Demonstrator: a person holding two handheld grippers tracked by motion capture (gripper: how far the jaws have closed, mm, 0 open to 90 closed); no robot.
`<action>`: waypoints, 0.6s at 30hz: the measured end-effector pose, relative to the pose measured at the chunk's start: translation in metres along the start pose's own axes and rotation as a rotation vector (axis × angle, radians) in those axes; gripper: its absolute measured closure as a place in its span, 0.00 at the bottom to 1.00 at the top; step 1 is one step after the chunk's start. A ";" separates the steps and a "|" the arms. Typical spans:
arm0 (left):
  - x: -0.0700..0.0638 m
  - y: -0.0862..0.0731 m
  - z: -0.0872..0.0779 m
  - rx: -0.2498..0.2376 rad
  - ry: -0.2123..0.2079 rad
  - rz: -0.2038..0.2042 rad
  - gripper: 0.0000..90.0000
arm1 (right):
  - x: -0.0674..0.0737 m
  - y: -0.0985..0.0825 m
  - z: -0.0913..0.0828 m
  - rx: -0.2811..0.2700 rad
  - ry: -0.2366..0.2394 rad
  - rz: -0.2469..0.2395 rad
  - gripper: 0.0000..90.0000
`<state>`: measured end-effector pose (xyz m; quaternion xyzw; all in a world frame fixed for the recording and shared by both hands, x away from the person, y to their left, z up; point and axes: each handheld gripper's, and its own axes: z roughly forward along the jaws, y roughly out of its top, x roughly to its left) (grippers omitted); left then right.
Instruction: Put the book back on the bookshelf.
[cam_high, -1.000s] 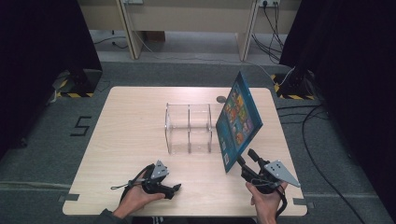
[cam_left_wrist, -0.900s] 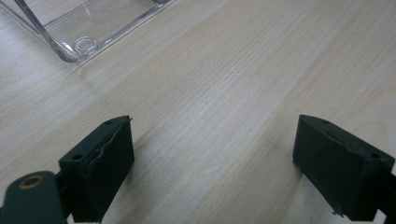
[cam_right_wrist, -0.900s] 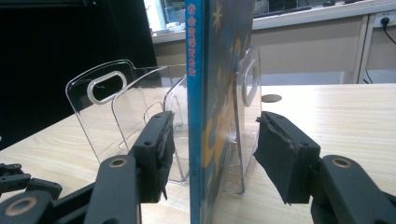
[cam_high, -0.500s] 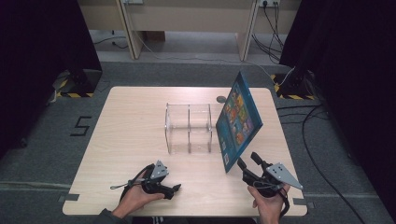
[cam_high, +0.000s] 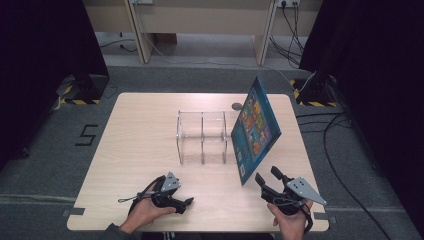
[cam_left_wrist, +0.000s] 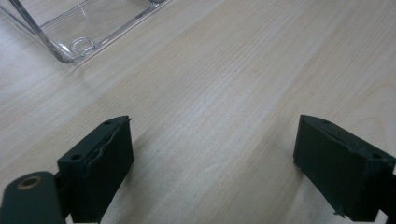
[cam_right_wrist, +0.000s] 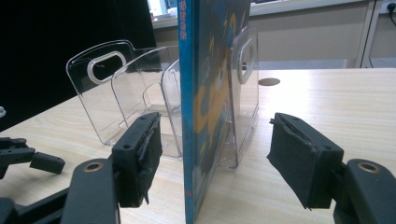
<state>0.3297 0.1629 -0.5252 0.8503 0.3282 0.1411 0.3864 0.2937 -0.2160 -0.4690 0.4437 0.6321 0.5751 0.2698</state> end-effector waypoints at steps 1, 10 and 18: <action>0.000 0.000 0.000 0.000 0.000 0.000 0.12 | 0.000 0.000 0.000 0.001 0.002 -0.002 0.38; 0.000 0.000 0.000 0.001 -0.002 0.002 0.12 | -0.005 -0.002 -0.007 0.019 0.000 0.012 0.36; 0.000 0.000 0.000 0.001 -0.002 0.002 0.11 | -0.006 -0.006 -0.011 0.057 0.015 -0.009 0.32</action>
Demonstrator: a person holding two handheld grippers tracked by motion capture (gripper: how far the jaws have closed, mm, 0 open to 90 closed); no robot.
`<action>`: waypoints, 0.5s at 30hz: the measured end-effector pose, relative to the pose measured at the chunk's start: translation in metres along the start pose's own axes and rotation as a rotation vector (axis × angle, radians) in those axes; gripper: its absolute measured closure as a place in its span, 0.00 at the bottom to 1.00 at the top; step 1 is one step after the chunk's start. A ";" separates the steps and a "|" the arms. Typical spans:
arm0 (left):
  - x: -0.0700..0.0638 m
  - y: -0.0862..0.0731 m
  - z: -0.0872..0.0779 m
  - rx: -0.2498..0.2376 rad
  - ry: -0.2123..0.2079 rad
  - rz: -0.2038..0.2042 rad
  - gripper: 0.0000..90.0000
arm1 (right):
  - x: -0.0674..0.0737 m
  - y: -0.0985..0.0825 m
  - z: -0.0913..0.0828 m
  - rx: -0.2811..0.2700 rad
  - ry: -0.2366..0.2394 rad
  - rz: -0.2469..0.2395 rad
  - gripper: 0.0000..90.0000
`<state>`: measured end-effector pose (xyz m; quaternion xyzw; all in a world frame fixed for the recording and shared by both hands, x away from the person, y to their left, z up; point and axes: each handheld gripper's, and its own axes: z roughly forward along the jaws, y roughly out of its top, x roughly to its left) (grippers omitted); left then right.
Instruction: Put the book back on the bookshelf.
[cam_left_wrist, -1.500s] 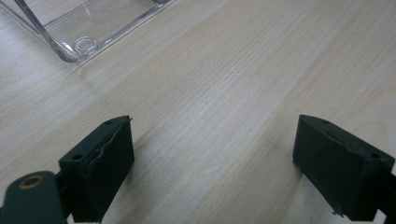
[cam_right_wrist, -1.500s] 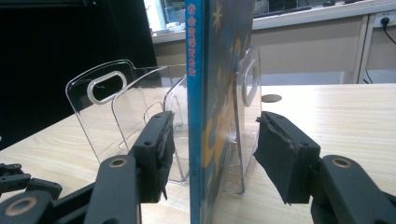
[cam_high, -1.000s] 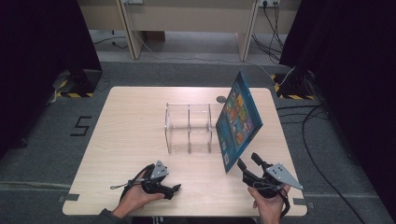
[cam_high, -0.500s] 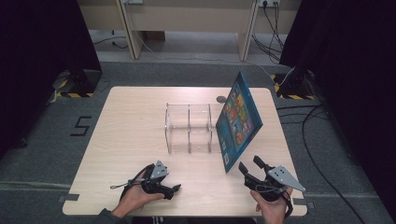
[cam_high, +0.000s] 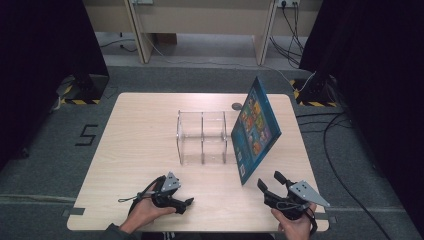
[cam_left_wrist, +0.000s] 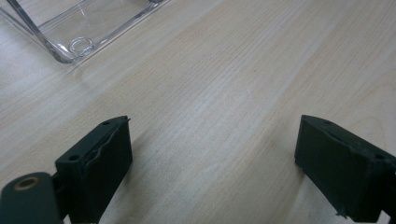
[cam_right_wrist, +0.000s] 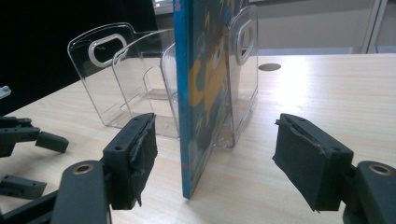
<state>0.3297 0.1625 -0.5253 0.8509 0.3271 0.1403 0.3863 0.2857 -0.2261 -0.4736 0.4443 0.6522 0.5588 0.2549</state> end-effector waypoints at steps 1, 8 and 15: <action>0.000 0.000 0.000 0.001 -0.001 0.000 0.11 | 0.000 0.000 0.000 0.004 0.000 0.002 0.31; 0.000 0.000 0.000 0.000 0.000 0.000 0.11 | -0.005 -0.002 -0.005 0.022 -0.007 -0.004 0.30; 0.000 0.000 0.000 0.000 0.000 0.000 0.11 | -0.011 -0.004 -0.012 0.054 -0.019 -0.028 0.28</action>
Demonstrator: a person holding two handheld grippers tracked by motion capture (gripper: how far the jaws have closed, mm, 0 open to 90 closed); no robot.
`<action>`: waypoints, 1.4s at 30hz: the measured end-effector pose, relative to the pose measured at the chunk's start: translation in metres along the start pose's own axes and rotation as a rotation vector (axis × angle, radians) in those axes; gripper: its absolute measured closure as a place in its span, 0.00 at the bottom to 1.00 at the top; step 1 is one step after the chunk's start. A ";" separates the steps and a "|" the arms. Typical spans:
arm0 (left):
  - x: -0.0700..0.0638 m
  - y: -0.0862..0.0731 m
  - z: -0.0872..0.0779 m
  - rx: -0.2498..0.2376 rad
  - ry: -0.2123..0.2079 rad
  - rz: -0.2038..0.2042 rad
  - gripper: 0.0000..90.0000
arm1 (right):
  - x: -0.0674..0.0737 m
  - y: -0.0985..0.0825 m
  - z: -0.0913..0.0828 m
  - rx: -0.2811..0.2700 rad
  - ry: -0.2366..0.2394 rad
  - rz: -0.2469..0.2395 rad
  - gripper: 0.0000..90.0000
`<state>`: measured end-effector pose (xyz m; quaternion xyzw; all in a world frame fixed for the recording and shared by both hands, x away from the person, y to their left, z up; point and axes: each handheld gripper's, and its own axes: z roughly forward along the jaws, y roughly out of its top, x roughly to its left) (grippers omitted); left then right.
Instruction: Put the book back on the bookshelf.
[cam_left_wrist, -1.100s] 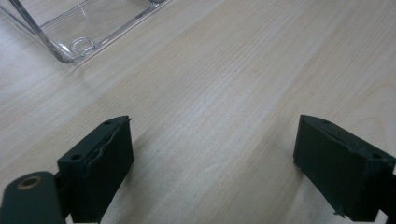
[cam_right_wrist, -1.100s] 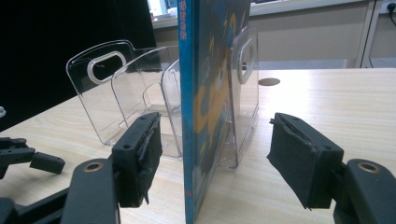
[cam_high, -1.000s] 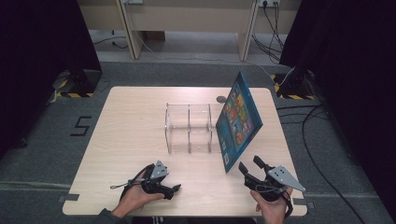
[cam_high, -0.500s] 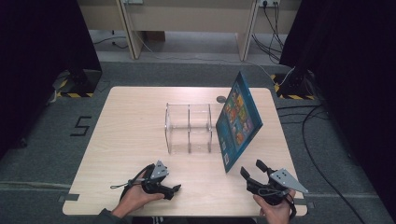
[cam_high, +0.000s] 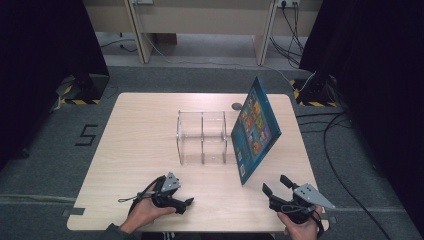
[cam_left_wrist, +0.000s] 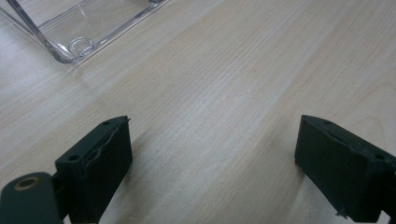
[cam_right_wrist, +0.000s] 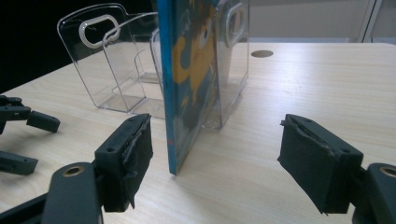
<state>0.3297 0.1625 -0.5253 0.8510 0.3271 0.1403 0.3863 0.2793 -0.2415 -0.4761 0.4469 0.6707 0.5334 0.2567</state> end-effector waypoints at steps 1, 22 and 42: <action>0.000 0.000 0.000 0.000 0.000 0.000 0.11 | -0.001 0.000 -0.001 0.004 -0.001 0.000 0.28; -0.001 0.000 0.000 0.000 0.000 0.000 0.11 | -0.006 -0.015 -0.006 0.116 0.065 0.031 0.19; -0.002 -0.001 -0.001 0.002 -0.004 0.003 0.10 | -0.006 -0.025 -0.018 0.214 0.037 -0.050 0.18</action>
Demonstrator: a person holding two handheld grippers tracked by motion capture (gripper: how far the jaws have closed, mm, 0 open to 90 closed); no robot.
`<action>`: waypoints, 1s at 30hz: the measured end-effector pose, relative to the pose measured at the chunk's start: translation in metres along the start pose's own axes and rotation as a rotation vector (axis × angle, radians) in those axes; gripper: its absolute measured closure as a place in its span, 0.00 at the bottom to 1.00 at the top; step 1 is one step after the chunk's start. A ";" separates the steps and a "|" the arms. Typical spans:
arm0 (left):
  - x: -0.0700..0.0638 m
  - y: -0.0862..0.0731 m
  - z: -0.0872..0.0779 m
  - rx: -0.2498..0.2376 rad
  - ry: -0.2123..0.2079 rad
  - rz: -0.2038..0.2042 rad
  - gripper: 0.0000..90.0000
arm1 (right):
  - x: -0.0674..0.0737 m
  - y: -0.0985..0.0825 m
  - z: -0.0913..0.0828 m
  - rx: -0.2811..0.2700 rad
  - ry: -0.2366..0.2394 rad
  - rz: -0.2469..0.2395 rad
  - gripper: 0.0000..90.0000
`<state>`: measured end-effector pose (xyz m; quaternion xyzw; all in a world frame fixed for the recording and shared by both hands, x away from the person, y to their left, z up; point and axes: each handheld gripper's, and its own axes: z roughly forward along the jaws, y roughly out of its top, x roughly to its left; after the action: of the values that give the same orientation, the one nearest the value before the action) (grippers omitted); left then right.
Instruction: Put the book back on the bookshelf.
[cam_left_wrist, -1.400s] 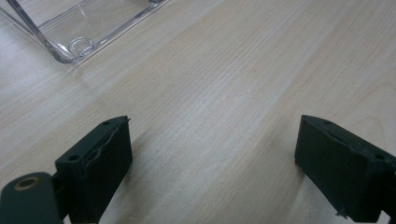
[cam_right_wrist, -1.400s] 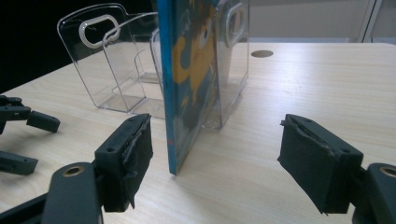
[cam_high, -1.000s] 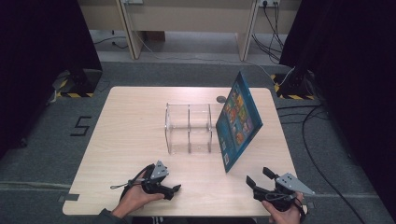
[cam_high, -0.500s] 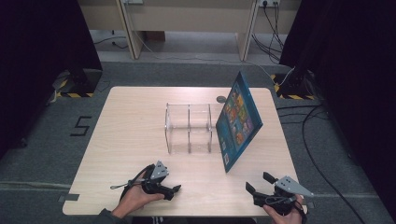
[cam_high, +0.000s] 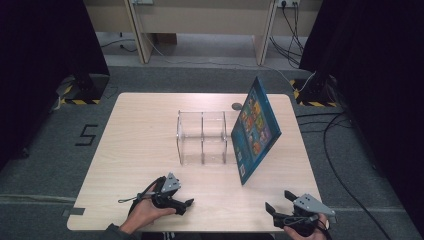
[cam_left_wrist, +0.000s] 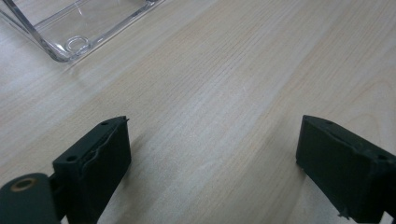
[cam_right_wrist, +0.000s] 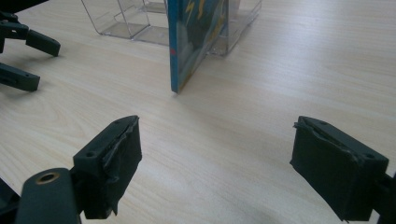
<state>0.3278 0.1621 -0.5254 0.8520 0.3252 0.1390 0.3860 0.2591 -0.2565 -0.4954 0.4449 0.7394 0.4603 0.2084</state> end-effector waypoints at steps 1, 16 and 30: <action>0.000 0.000 0.000 -0.002 0.000 0.000 0.10 | -0.001 -0.001 0.000 0.004 -0.001 -0.004 0.18; 0.000 0.000 0.000 -0.001 0.000 0.000 0.10 | -0.001 -0.009 -0.001 0.116 -0.036 -0.054 0.19; 0.000 0.000 0.000 0.001 -0.001 0.002 0.10 | 0.000 -0.017 0.002 0.232 -0.043 -0.082 0.19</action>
<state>0.3273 0.1621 -0.5254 0.8527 0.3243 0.1386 0.3854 0.2525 -0.2582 -0.5114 0.4454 0.8006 0.3530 0.1901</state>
